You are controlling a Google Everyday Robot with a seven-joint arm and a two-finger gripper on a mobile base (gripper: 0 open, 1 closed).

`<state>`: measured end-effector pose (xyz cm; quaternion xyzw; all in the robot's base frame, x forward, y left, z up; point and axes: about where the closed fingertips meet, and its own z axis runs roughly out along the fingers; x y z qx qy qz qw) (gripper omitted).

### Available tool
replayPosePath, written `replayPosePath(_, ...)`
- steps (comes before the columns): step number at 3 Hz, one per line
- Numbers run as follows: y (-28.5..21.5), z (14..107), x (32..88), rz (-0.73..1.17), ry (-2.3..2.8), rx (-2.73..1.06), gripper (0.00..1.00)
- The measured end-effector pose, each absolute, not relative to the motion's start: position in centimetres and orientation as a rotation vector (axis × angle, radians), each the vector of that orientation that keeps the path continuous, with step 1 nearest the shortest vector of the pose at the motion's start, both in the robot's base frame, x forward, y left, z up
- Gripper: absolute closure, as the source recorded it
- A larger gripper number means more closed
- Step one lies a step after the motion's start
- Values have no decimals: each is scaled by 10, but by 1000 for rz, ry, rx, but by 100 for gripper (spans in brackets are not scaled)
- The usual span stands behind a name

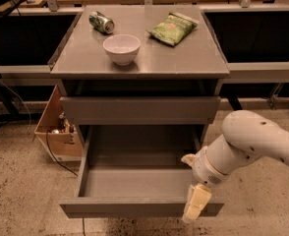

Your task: Close middle drawer

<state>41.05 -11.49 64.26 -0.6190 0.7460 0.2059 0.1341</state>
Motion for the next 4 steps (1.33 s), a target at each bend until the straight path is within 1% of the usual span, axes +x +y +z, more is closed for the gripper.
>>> replayPosePath(1,-110,630,409,627,2152,-1772,0)
replayPosePath(3,-72,529,432,749,2091,-1687,0)
replayPosePath(4,-51,482,455,785,2024,-1666,0)
